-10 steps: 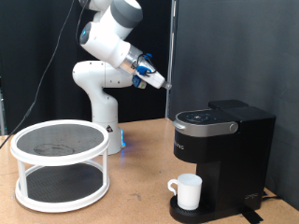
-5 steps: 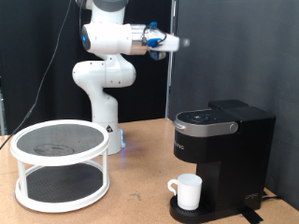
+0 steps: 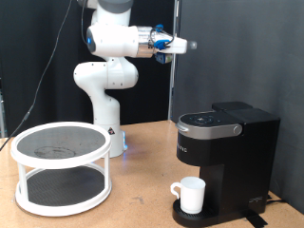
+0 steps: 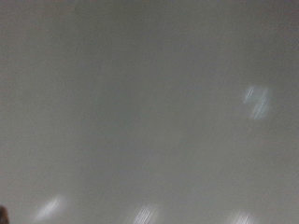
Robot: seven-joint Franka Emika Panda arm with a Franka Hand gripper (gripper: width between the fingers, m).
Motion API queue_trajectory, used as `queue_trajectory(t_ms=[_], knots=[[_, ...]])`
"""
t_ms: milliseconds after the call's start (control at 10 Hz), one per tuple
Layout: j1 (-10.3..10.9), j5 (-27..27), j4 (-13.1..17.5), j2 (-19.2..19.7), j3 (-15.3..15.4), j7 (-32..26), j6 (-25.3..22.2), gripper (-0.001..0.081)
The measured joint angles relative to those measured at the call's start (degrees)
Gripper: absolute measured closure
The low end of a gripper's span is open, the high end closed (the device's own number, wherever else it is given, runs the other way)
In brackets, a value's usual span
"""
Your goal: Make a cup of coffee with the keurig machine
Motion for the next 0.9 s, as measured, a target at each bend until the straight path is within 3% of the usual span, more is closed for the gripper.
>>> queue_trajectory(t_ms=[200,300,400,700,900], knots=[[-0.6,-10.0,1.9,0.1,1.7,-3.8,1.6,0.0072],[-0.6,-8.2,1.5,0.1,1.6,-3.2,1.5,0.0072],[-0.9,-9.3,1.1,-0.1,2.5,-2.1,4.5,0.0072],[-3.1,-22.7,1.0,-2.5,10.2,4.2,15.7,0.0072],[-4.8,-32.5,1.1,-3.6,14.2,4.8,18.4,0.0072]])
